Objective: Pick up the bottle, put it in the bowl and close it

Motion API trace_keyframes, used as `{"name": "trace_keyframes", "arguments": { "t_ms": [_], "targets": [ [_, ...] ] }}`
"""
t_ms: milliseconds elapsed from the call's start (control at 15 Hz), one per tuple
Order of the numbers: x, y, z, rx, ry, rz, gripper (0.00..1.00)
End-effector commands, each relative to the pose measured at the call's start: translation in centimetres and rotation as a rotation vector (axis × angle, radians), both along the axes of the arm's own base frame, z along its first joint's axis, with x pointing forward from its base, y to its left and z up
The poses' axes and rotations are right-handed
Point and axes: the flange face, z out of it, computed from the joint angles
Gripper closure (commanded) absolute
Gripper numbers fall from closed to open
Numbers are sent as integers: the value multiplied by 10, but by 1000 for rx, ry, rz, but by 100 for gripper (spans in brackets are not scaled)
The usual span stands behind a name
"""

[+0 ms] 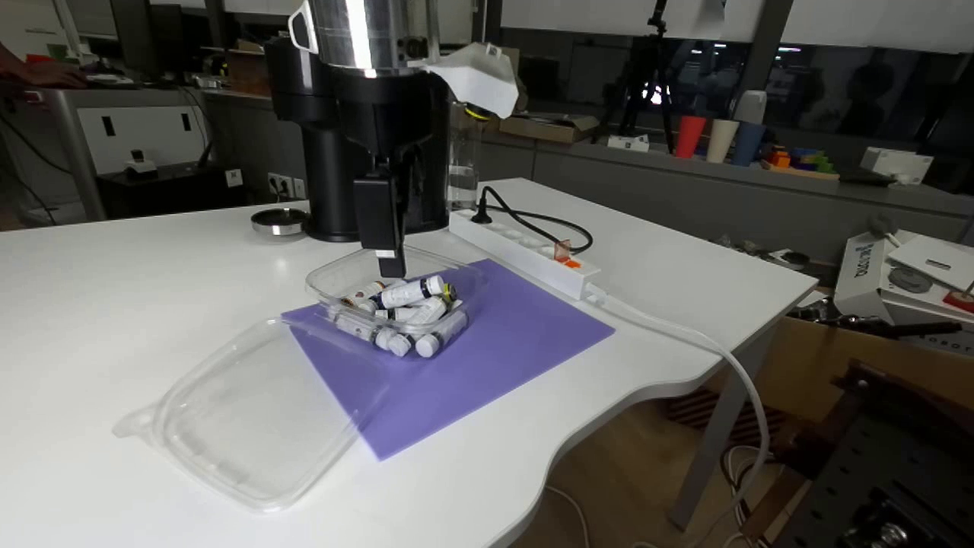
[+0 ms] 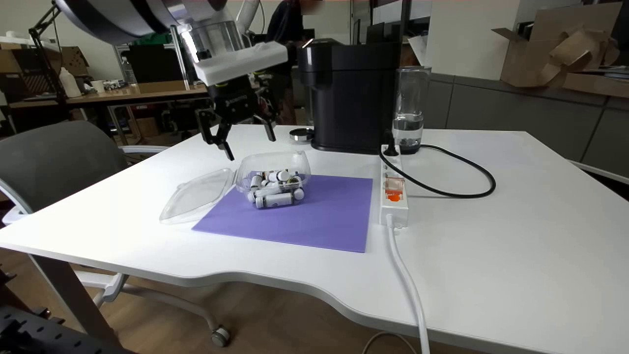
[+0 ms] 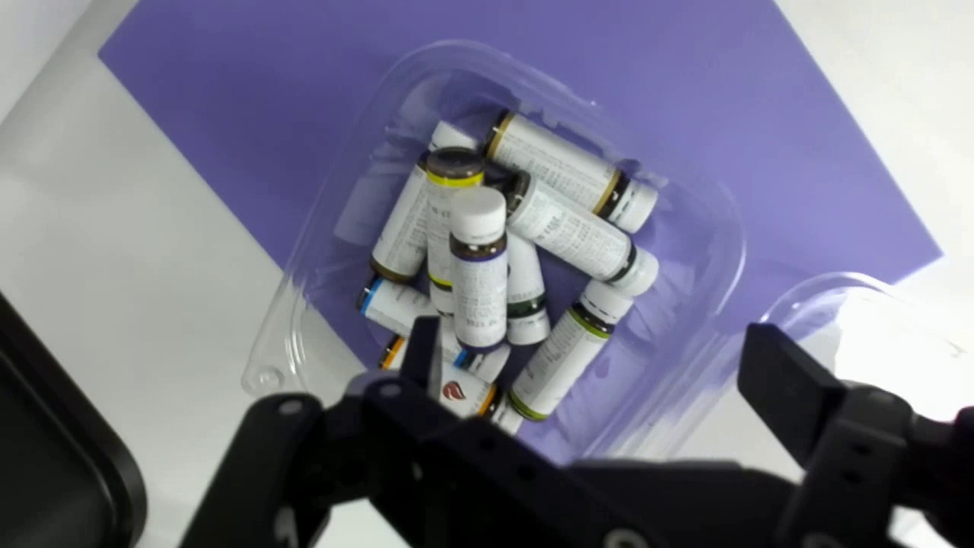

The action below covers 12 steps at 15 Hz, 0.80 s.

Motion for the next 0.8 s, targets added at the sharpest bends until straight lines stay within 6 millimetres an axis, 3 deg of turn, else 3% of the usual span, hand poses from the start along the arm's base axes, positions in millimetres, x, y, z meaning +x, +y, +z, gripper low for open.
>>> {"name": "trace_keyframes", "arguments": {
  "t_ms": [0, 200, 267, 467, 733],
  "targets": [
    [-40, 11, 23, 23, -80, 99, 0],
    [-71, 18, 25, 47, -72, 183, 0],
    [-46, 19, 17, 40, -62, 138, 0],
    [-65, 23, 19, 46, -56, 174, 0],
    [-66, 22, 20, 45, -58, 176, 0]
  ]
}}
